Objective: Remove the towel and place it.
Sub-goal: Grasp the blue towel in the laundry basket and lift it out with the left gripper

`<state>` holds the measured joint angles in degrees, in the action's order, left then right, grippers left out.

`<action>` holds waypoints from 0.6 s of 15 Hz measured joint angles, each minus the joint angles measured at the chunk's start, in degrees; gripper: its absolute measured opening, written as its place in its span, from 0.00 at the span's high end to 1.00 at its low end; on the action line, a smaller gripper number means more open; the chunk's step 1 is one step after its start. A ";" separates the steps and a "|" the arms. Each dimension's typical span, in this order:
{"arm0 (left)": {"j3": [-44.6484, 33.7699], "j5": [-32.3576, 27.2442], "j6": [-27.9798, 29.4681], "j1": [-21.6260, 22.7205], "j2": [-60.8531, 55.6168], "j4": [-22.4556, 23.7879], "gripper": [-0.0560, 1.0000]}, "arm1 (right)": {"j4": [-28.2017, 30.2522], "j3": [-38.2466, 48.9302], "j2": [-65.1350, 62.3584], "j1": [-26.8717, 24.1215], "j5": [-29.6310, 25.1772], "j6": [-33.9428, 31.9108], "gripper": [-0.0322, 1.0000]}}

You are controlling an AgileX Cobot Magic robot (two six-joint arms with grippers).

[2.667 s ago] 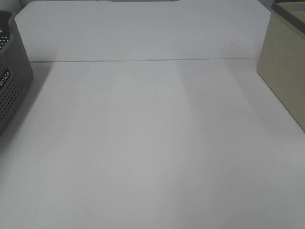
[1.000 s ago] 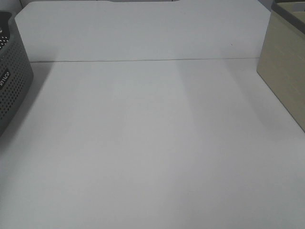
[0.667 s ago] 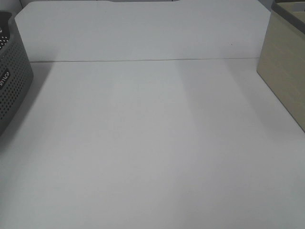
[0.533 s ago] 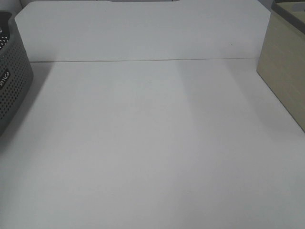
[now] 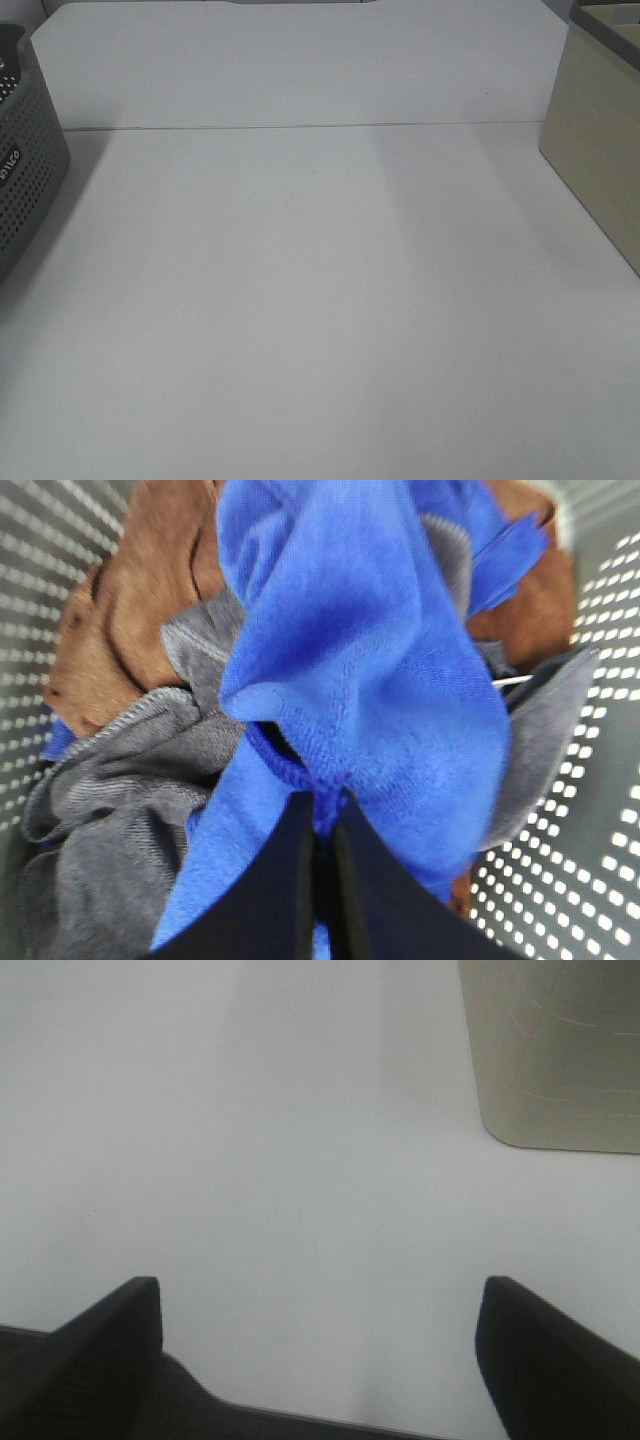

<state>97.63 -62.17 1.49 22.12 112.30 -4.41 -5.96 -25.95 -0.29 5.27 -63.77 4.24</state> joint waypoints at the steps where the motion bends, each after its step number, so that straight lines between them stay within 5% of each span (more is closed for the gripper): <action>1: 0.00 -0.17 0.00 0.00 0.17 0.00 0.95 | 0.00 0.00 0.00 0.00 0.00 0.00 0.20; 9: 0.00 -1.43 0.00 0.00 0.17 0.00 0.78 | 0.00 0.00 0.00 0.00 0.00 0.00 0.20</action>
<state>97.63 -63.60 1.49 22.12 112.47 -4.41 -5.96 -25.95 -0.29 5.27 -63.77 4.24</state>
